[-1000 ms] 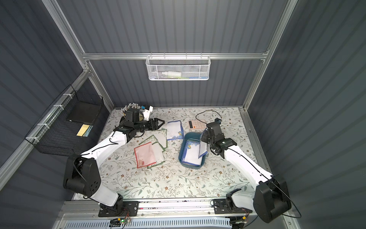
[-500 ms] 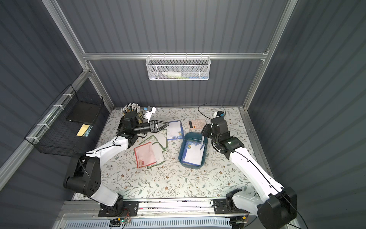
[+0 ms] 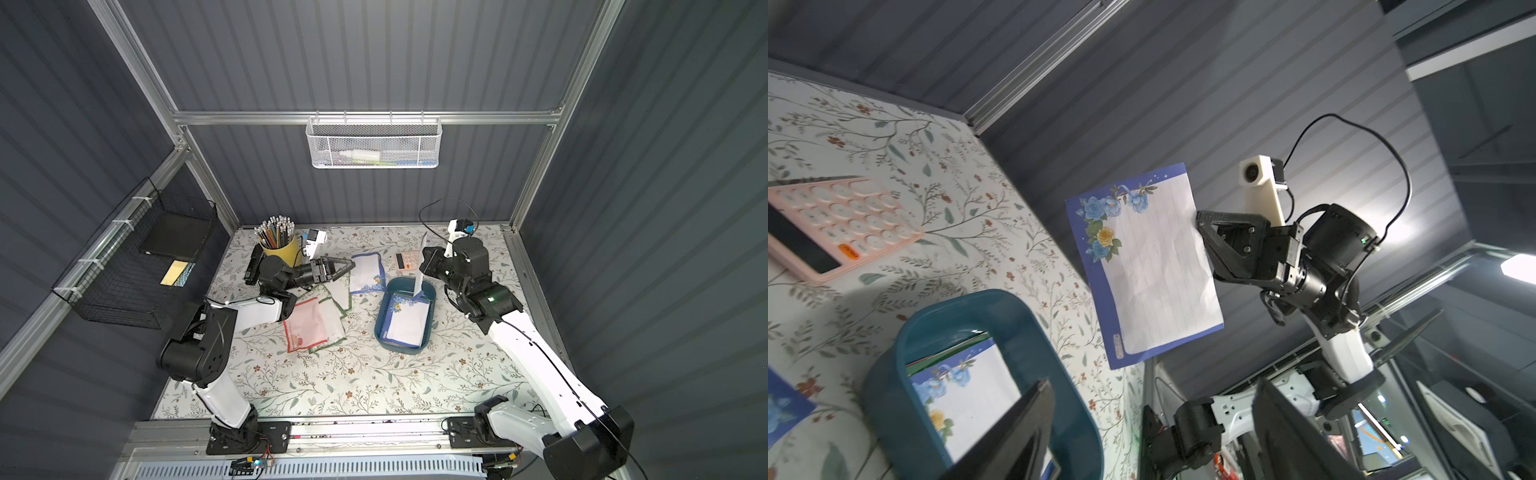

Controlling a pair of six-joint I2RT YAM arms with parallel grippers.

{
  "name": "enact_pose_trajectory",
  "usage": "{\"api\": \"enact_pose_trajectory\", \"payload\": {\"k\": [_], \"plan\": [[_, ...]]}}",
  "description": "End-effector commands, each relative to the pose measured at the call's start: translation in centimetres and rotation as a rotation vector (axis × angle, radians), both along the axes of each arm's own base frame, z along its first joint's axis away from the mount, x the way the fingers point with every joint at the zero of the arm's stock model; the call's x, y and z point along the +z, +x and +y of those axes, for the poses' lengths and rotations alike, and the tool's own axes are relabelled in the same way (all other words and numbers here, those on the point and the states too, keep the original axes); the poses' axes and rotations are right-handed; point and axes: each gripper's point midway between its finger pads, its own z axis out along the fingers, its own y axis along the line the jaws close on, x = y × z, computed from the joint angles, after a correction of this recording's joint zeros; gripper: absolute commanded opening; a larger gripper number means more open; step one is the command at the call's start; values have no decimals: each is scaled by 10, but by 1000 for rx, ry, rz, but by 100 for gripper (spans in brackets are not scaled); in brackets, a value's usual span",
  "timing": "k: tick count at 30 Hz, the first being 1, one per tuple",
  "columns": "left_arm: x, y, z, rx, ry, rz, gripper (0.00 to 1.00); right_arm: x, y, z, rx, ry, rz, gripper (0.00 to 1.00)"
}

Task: Take out the stationery paper from the storage box
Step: Pick up the stationery paper from the storage box.

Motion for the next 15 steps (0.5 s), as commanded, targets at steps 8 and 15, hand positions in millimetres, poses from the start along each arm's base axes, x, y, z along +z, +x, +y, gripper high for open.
{"api": "enact_pose_trajectory", "payload": {"k": [8, 15], "plan": [[19, -38, -24, -163, -209, -77, 81, 69, -11, 20, 127, 134, -151, 0], [39, -42, -48, -186, -276, -125, 82, 75, -15, 27, 173, 167, -158, 0]]}}
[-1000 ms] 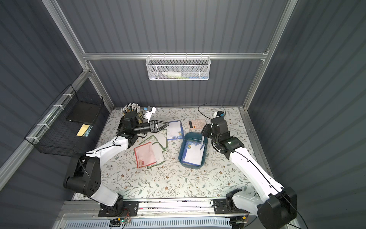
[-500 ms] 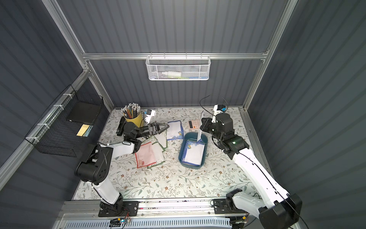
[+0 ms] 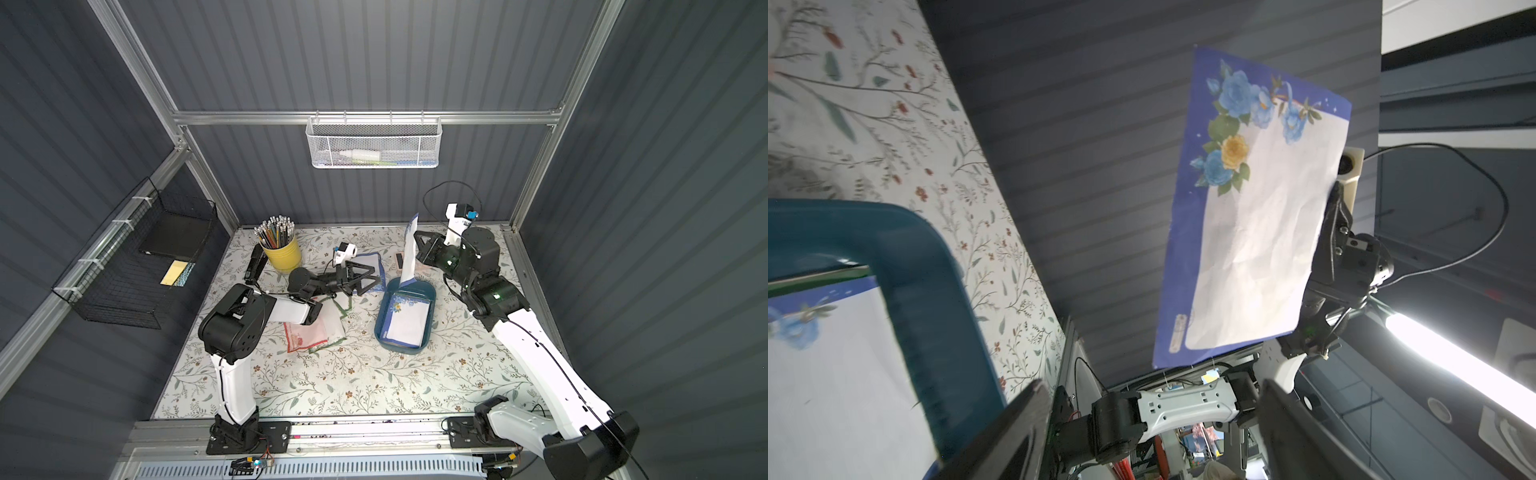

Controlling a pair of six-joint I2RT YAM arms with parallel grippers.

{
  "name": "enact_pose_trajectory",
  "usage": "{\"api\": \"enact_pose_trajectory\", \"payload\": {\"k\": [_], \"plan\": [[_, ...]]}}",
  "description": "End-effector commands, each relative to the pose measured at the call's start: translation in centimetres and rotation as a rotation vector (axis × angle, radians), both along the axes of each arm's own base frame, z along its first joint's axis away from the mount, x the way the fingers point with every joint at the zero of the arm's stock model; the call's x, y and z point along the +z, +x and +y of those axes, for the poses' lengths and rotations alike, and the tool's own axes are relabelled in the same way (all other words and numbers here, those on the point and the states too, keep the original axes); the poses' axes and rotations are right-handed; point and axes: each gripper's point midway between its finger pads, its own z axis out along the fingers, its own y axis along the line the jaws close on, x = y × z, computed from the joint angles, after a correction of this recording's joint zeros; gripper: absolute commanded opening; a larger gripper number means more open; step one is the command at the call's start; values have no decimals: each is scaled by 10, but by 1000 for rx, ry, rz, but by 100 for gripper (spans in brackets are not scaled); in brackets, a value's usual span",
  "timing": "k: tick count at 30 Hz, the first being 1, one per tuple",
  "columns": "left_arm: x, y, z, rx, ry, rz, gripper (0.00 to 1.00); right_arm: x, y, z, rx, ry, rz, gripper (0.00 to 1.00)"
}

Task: Take out the stationery paper from the storage box
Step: Pick up the stationery paper from the storage box.

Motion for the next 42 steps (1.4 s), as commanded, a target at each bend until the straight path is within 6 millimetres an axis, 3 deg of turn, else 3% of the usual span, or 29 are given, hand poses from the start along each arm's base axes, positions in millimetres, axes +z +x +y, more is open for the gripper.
{"api": "enact_pose_trajectory", "payload": {"k": [1, 13, 24, 30, 39, 42], "plan": [[64, -28, 17, 33, -222, -376, 82, 20, -6, 6, 48, 48, -45, 0], [62, -18, -1, 30, -261, -364, 81, 22, -11, 13, 96, 82, -48, 0], [80, -21, -38, -36, -352, -381, 80, 20, -10, 14, 101, 87, -53, 0], [83, -23, -39, -39, -360, -383, 77, 16, -11, 9, 77, 70, -53, 0], [105, -29, -36, -41, -397, -416, 70, 9, -11, 9, 75, 56, -47, 0], [115, -33, -33, -42, -412, -430, 68, 0, -6, 0, 19, 28, -23, 0]]}}
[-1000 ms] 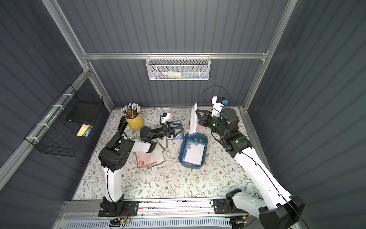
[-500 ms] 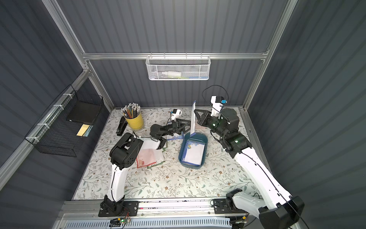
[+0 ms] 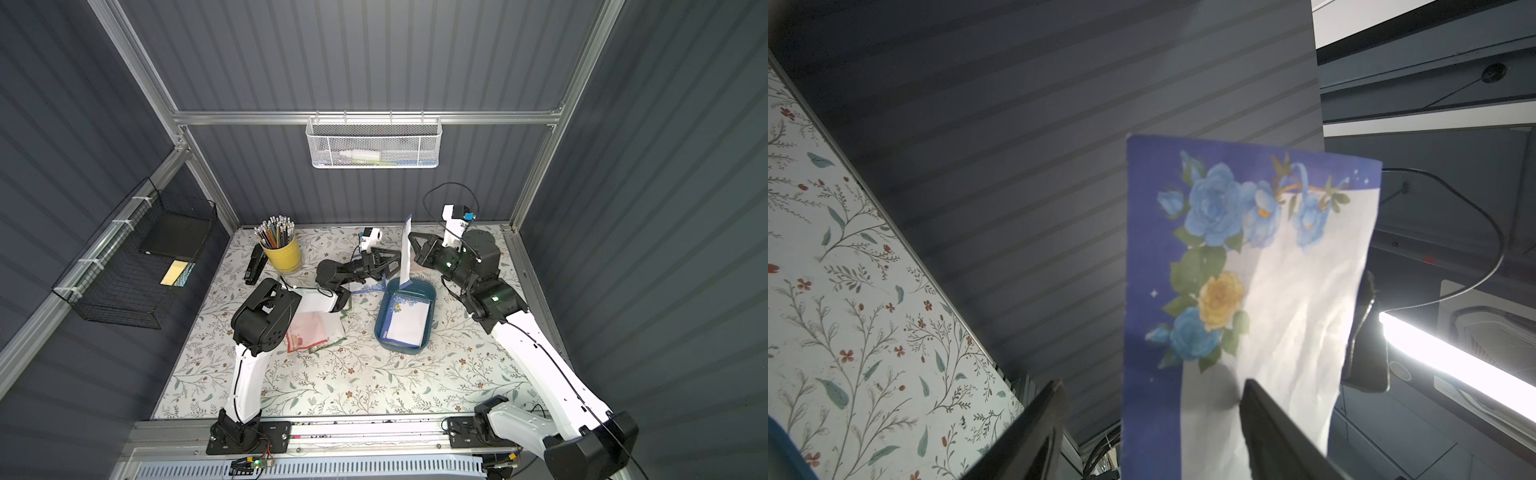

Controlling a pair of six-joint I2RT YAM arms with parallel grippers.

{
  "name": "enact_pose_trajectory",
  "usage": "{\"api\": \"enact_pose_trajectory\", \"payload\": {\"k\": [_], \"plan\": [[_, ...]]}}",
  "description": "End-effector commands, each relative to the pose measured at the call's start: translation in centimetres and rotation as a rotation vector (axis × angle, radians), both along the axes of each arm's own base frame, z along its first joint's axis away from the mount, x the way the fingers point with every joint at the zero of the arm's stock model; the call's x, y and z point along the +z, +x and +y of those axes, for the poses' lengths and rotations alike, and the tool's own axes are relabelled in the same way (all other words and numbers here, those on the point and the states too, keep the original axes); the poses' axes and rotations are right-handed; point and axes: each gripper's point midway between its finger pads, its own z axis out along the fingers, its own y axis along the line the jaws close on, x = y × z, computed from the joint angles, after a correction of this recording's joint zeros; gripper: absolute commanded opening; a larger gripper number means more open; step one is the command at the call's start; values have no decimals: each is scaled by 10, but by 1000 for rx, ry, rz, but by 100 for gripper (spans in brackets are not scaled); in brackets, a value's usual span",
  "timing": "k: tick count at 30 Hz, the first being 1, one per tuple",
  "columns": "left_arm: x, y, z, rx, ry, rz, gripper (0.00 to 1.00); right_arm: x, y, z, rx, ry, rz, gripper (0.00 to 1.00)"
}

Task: Take out the stationery paper from the storage box
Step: Pick up the stationery paper from the storage box.

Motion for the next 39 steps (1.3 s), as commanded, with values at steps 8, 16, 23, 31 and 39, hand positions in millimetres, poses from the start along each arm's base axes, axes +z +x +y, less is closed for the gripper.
{"api": "enact_pose_trajectory", "payload": {"k": [8, 16, 23, 31, 39], "plan": [[88, -59, 40, -2, -275, -386, 64, -8, 0, -15, -72, -36, -3, 0], [90, -63, 42, -1, -274, -387, 53, -16, 1, -13, -70, -39, 13, 0], [85, -65, 42, -10, -258, -375, 34, -24, 3, -14, -75, -50, 30, 0], [83, -69, 46, -21, -232, -382, 4, -31, 5, -18, -102, -71, 51, 0], [94, -72, 53, -42, -199, -424, 0, -33, 4, -20, -109, -76, 60, 32]]}}
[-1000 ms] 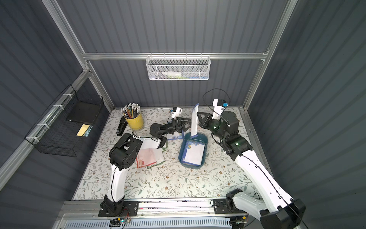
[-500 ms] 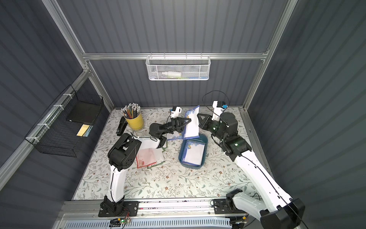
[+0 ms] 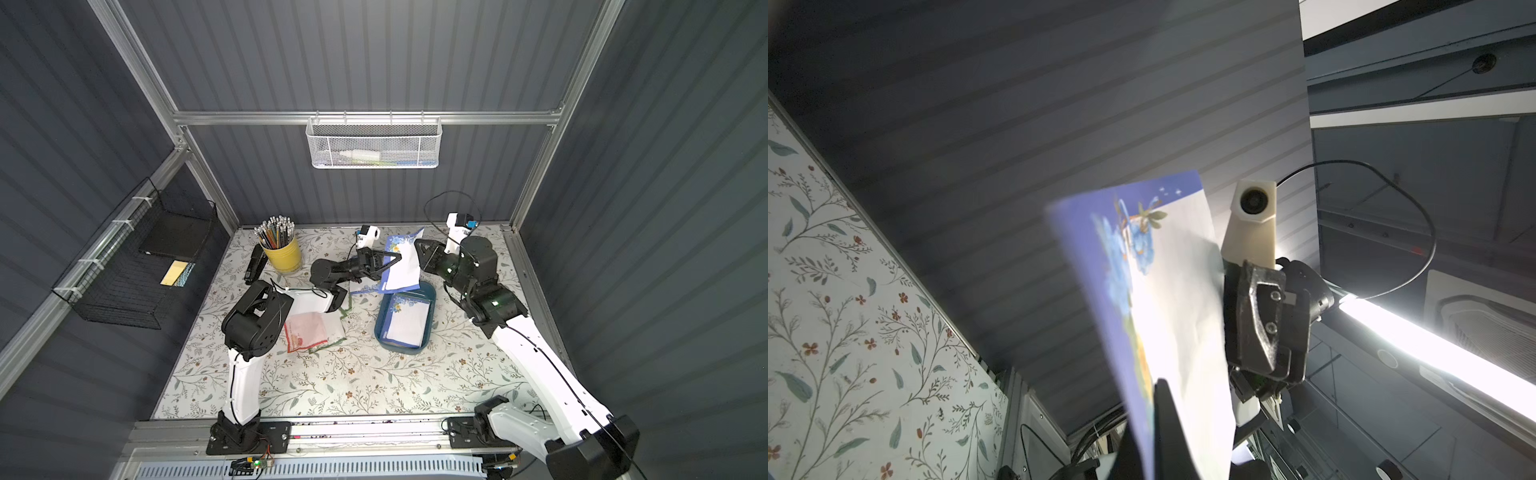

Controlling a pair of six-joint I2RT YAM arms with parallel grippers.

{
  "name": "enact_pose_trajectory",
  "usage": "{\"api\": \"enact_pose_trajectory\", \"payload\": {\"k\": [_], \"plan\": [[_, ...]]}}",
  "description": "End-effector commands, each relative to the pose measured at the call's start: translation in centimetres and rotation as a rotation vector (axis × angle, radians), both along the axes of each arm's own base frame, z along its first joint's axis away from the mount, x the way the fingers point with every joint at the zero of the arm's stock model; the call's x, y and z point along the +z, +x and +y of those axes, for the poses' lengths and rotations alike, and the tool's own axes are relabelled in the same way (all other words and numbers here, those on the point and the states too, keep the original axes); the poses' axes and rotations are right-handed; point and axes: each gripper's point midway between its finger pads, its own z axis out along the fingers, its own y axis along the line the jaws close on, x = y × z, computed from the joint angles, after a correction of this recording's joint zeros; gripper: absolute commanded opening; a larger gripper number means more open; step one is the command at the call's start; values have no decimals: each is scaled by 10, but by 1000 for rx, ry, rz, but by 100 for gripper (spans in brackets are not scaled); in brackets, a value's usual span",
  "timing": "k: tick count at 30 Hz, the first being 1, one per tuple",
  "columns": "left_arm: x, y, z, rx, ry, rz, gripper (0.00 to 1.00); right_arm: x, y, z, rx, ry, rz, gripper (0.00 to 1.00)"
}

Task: Take out the stationery paper from the storage box
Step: Pick up the stationery paper from the storage box.

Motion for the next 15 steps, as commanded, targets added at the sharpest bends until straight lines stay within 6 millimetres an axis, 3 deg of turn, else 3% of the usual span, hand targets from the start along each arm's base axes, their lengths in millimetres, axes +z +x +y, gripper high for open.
{"api": "enact_pose_trajectory", "payload": {"k": [1, 4, 8, 11, 12, 15], "plan": [[74, -58, 42, -10, -197, -417, 0, -5, 0, -4, -19, -15, 8, 38], [80, -52, 47, 19, -139, -449, 0, -7, 1, -8, -37, -24, 14, 50], [86, -35, 44, 107, 26, -537, 0, -10, 1, -10, -48, -34, 22, 52], [87, -5, 34, 249, 297, -668, 0, -12, 2, -10, -54, -36, 27, 53], [84, 5, 36, 299, 413, -683, 0, -12, 2, -11, -56, -37, 28, 54], [100, 10, 52, 380, 526, -721, 1, -16, 3, -11, -63, -38, 37, 56]]}}
